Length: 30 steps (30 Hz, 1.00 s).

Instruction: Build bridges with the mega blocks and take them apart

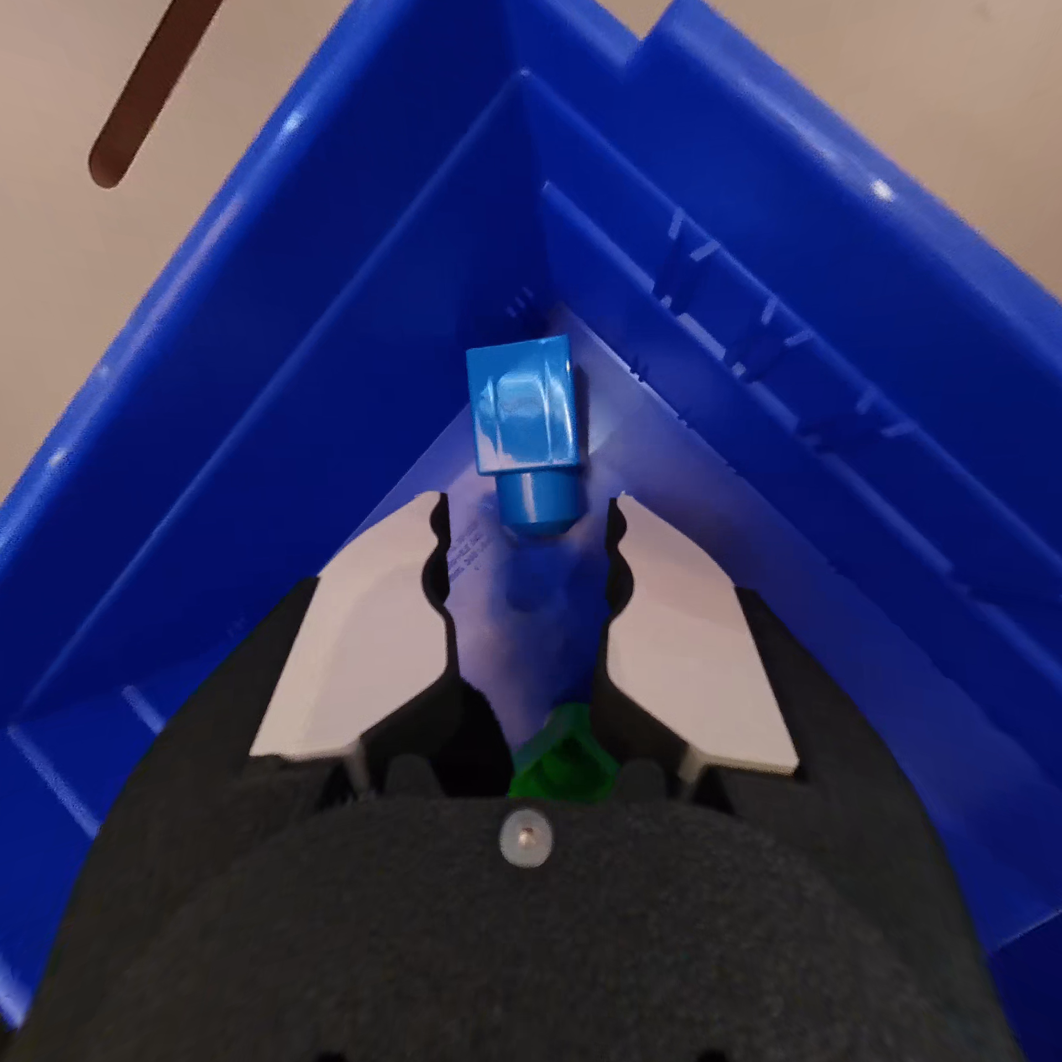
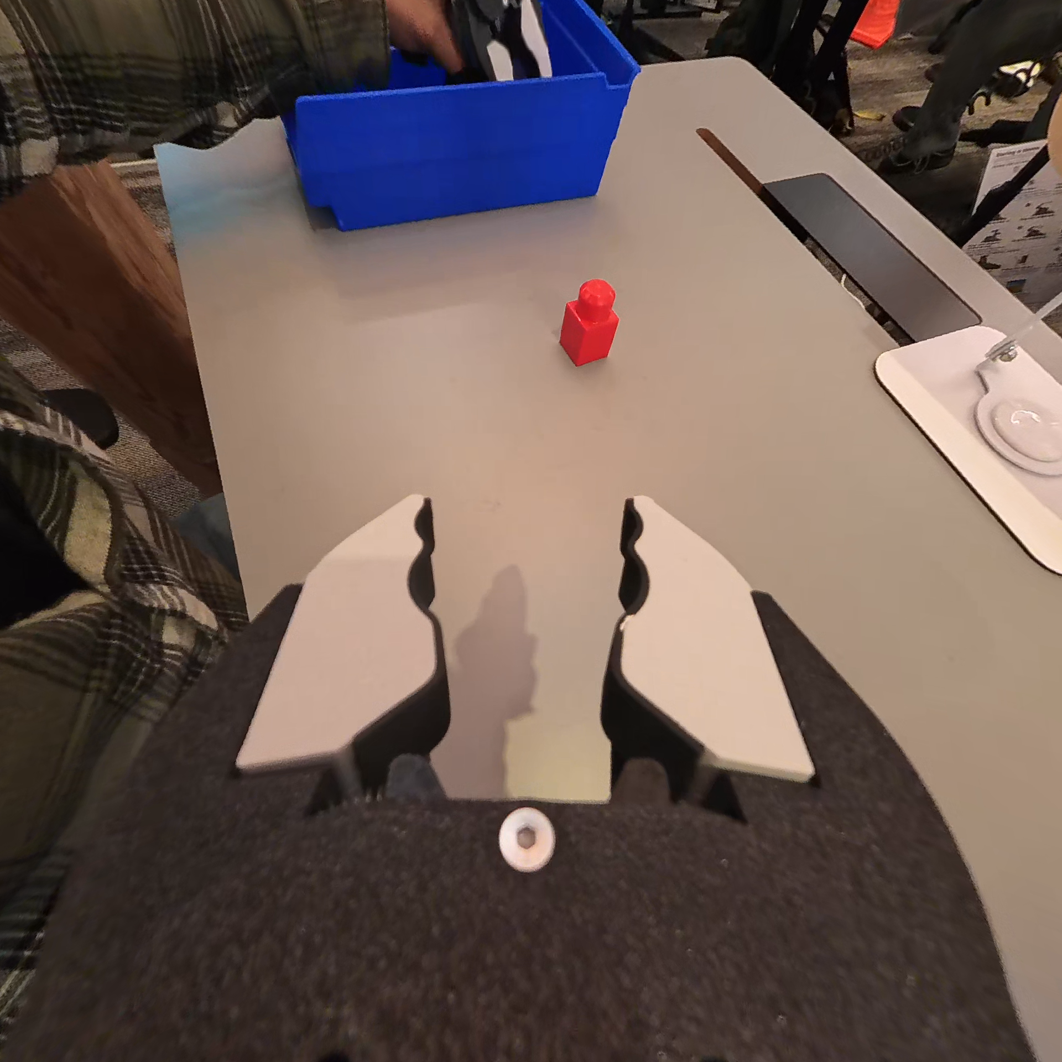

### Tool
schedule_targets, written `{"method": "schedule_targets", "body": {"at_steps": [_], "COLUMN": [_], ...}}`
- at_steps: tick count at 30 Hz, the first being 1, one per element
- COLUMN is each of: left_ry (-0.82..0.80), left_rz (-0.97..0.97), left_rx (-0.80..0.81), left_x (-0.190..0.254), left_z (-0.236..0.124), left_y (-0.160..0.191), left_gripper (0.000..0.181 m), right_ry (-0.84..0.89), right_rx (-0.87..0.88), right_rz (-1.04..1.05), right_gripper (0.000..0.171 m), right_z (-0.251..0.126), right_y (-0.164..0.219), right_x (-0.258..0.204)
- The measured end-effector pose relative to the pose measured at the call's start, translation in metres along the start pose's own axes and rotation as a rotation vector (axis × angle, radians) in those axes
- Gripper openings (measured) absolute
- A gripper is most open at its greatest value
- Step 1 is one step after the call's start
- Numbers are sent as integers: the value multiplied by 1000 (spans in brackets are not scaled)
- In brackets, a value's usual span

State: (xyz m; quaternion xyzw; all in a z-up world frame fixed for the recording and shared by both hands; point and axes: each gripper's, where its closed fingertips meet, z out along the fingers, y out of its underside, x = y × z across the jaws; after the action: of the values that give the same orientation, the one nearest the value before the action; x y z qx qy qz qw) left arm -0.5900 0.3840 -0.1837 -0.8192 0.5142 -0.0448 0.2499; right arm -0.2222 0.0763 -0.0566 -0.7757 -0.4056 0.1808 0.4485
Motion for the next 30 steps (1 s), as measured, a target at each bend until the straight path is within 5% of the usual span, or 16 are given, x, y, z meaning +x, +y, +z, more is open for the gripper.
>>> {"method": "schedule_targets", "body": {"at_steps": [3,6,11,17,22,30], "left_ry": [-4,21,-15,-132,-92,77], "left_rz": [0,-25,0,157,392,730], "left_rx": [-64,-33,-99,-356,-582,-992], "left_x": [1,4,2,-13,29,134], "left_z": [9,9,-1,-73,-132,-75], "left_y": [9,3,7,2,-61,-109], "left_gripper": [51,29,29,29,28,28], "right_ry": [4,12,13,7,6,67], "right_rx": [1,4,26,63,98,154], "right_rz": [-2,-1,2,12,28,61], "right_gripper": [62,62,60,60,59,57], "right_z": [-1,-2,-9,-21,-36,-81], "right_y": [0,1,2,13,25,49], "right_x": [0,2,1,-2,-5,-4]}}
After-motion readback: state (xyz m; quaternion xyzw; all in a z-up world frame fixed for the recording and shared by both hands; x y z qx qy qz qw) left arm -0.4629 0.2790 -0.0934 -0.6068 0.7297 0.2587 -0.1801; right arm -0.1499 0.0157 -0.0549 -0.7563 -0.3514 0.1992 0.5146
